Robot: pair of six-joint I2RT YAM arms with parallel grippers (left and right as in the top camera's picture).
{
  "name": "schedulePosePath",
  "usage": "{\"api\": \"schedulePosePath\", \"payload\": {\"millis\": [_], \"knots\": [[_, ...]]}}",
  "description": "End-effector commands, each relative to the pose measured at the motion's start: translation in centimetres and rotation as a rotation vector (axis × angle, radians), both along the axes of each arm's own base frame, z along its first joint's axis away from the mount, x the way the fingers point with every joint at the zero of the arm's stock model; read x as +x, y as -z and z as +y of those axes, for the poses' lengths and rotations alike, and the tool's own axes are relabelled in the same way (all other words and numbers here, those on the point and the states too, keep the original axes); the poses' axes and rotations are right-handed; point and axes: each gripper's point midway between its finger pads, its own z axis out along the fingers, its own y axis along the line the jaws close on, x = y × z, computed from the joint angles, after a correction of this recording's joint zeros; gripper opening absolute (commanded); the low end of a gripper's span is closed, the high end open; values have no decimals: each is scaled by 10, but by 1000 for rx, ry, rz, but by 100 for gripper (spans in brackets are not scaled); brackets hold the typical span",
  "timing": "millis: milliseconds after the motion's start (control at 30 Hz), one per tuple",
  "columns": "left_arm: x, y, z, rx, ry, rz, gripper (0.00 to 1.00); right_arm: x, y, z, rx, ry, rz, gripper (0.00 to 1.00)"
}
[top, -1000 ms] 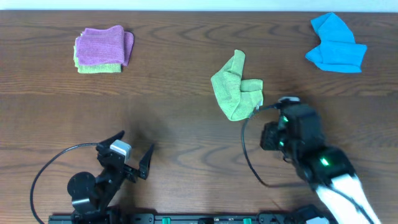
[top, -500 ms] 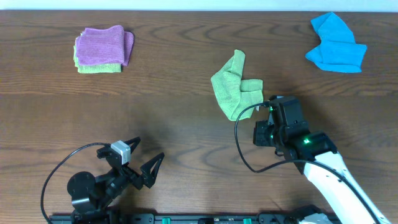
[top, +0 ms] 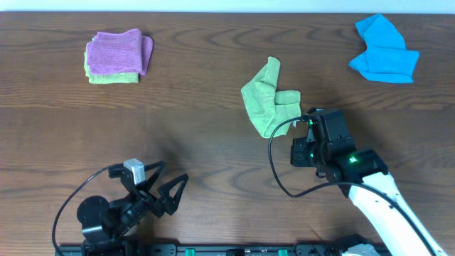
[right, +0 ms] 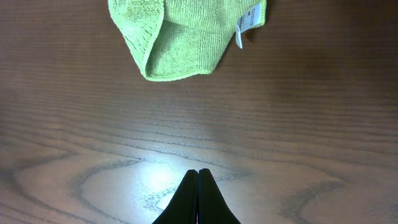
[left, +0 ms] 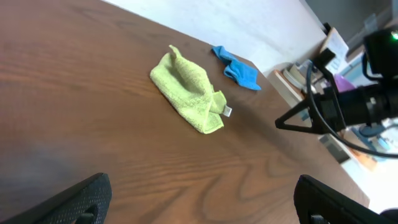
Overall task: Fold the cloth
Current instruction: 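Raise both grippers and move them forward toward the yellow-green cloth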
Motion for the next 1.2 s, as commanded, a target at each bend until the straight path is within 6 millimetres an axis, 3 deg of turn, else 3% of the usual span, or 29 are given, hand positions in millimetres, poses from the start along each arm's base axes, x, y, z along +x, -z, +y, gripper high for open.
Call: {"api": "schedulePosePath", "payload": {"millis": [0, 133, 433, 467, 500, 667, 933, 1033, 1067, 1167], "knots": [[-2, 12, -1, -37, -1, 77, 95, 4, -11, 1, 5, -12, -31, 1], [-13, 2, -14, -97, 98, 79, 95, 2, -10, 0, 3, -12, -23, 1], [-4, -14, -8, -140, 44, 52, 95, -2, -7, -2, -10, -9, -4, 1], [1, -13, -4, -147, 2, 62, 100, -1, -7, -4, -18, -4, -7, 1], [5, -11, 1, -160, -38, 83, 94, -1, -7, -6, -28, 1, -11, 1], [14, -1, 7, -196, -100, 171, 92, 9, -16, -10, -37, 25, -68, 1], [37, 6, 1, -236, -86, 286, 47, 27, -27, -28, 11, 98, -128, 1], [51, 11, -5, -220, -95, 353, 44, 29, -27, -33, 6, 109, -133, 1], [56, 13, -7, -208, -98, 383, 39, 29, -27, -34, 7, 111, -133, 1], [68, 9, -27, -136, -18, 411, 34, 29, -27, -35, 6, 113, -133, 1]]}}
